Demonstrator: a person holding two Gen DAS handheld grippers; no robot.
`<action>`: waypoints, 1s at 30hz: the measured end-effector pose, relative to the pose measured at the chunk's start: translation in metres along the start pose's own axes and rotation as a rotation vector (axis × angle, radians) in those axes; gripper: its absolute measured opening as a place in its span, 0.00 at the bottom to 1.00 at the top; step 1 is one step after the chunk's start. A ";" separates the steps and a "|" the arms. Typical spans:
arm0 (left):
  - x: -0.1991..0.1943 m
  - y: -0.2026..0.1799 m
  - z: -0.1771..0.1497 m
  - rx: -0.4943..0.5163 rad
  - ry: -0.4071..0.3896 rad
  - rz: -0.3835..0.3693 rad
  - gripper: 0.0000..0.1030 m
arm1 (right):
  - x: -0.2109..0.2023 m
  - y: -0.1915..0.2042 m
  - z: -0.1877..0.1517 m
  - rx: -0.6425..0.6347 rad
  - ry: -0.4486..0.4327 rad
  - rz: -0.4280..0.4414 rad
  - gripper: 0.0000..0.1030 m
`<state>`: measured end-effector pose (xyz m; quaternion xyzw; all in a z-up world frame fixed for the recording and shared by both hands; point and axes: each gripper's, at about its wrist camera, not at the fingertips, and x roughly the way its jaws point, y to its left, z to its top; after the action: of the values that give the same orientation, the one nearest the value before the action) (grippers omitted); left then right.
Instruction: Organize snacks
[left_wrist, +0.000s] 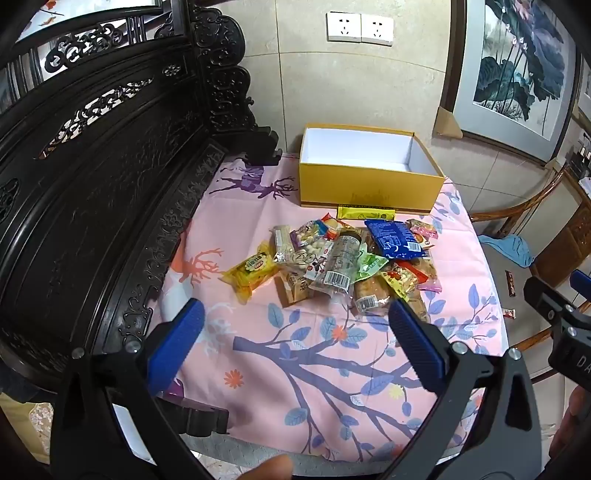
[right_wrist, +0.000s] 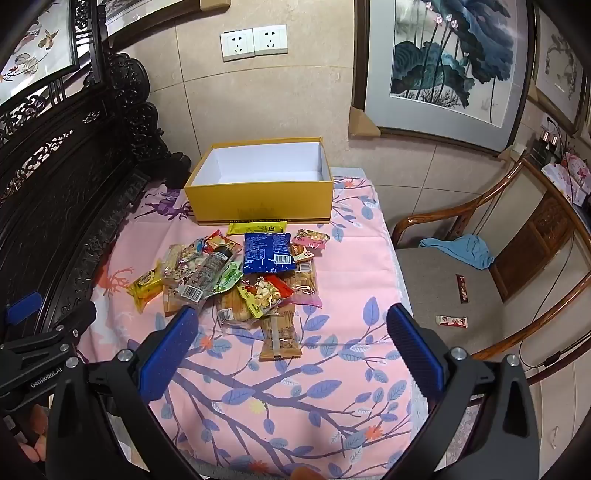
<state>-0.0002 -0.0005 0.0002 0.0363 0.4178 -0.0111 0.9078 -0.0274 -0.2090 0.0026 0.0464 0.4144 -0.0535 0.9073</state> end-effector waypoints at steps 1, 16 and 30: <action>0.000 0.000 0.000 0.000 0.002 0.001 0.98 | 0.000 0.000 0.000 0.000 0.000 0.000 0.99; 0.000 0.002 -0.004 -0.008 0.005 -0.008 0.98 | 0.000 -0.001 0.002 0.000 -0.005 0.001 0.99; 0.001 0.000 -0.003 -0.010 0.008 -0.007 0.98 | -0.001 0.000 -0.001 0.002 -0.005 0.003 0.99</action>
<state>-0.0020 0.0000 -0.0030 0.0301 0.4217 -0.0120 0.9062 -0.0289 -0.2087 0.0029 0.0479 0.4121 -0.0528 0.9083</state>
